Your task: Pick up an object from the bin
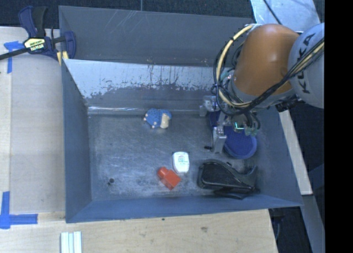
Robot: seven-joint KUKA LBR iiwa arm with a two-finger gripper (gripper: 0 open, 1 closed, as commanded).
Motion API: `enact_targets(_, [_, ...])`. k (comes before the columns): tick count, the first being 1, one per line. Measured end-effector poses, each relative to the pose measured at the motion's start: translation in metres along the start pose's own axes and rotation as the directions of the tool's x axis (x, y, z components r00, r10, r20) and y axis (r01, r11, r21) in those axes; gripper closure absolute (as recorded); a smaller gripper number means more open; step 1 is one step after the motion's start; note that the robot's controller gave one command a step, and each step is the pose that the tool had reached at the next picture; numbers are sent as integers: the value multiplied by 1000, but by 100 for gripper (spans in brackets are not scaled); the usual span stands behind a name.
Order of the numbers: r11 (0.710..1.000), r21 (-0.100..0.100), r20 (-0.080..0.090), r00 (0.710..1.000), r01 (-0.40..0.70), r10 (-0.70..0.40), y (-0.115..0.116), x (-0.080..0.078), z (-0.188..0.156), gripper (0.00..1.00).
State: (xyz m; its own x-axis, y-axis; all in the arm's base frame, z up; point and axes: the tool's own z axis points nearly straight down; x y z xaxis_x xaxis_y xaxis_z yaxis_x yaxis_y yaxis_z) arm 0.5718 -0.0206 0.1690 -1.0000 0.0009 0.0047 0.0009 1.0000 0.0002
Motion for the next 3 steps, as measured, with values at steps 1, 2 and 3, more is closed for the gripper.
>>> enact_targets(1, [989, 1, 2, 989, 149, -149, -101, 31, 64, 0])
enact_targets(2, [989, -4, -3, 989, 145, -145, -102, -17, 101, 0])
enact_targets(3, [990, -4, 4, 990, 144, -144, -102, -18, 96, 100])
